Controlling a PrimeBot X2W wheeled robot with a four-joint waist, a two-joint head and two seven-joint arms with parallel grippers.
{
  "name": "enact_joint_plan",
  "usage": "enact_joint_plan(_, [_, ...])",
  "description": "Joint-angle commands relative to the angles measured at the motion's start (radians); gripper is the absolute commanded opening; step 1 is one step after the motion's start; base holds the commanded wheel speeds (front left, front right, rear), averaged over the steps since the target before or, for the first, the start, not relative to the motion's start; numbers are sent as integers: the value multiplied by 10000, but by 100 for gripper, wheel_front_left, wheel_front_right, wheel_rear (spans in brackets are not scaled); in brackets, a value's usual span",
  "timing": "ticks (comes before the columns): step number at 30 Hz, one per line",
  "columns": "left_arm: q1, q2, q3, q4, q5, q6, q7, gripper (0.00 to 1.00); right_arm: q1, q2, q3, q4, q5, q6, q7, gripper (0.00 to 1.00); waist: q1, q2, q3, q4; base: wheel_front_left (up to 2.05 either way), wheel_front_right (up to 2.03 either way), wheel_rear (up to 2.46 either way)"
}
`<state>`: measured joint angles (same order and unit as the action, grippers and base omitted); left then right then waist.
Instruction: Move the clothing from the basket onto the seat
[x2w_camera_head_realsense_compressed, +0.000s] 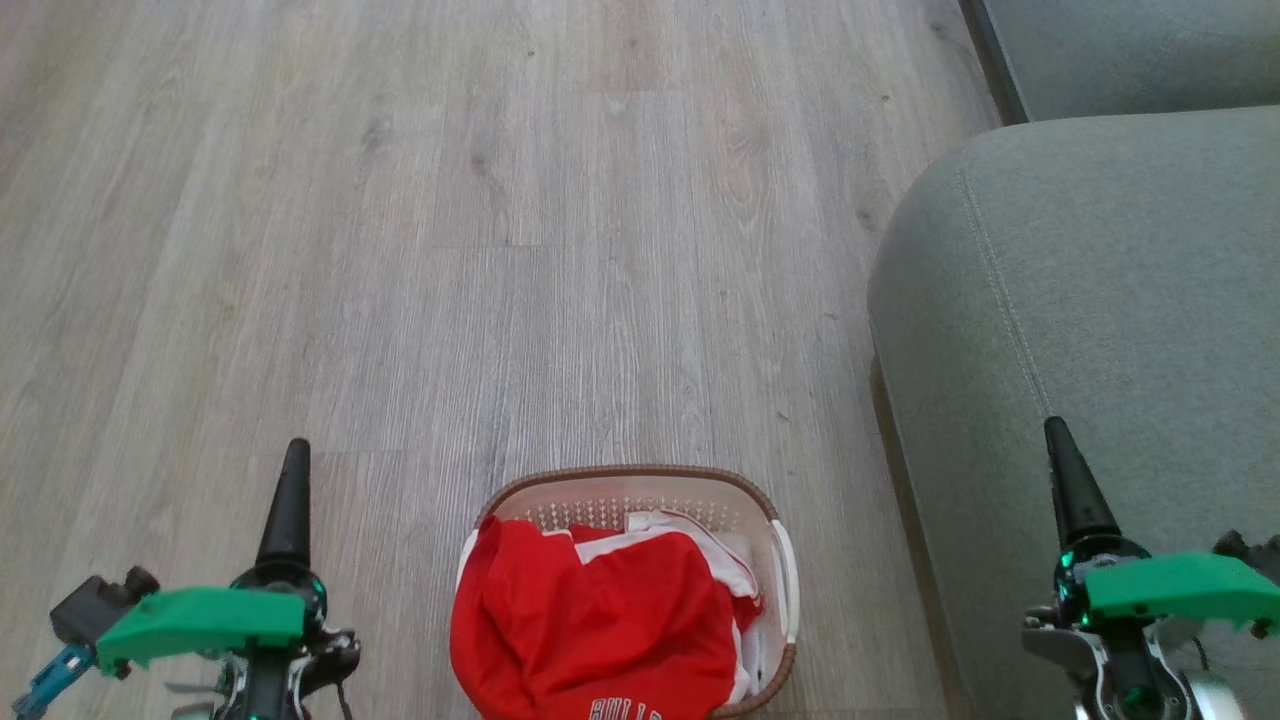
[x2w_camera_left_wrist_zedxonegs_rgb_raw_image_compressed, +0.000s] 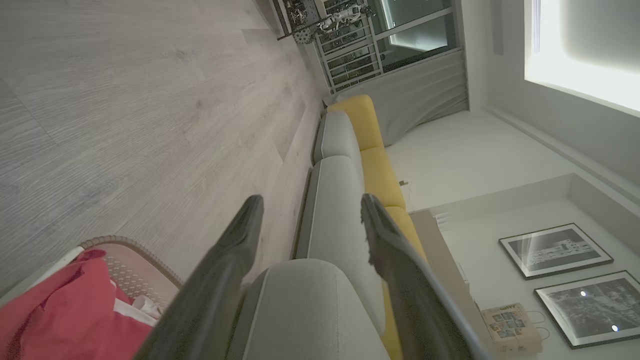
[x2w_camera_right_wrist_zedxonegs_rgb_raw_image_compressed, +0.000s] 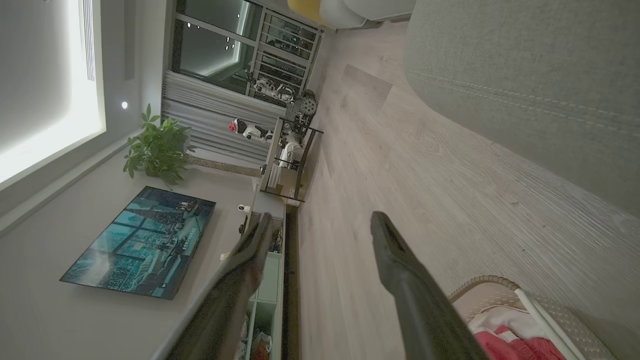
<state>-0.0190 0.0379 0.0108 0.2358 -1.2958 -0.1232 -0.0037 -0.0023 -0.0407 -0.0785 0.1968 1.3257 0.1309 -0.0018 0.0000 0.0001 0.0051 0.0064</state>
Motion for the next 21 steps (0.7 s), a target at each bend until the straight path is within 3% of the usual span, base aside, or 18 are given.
enact_joint_plan(1, [-509, 158, 41, -431, 561, -23, -163, 100, -443, -76, 138, -471, -486, -1, -145, 100, 0, -1, -3, 2, 0, 0, 0])
enact_joint_plan(21, [-517, 204, -274, -677, 4270, 129, -748, 100, -427, -100, 449, -622, -4177, -1, -739, 100, 0, -1, -58, 40, 0, 0, 0])
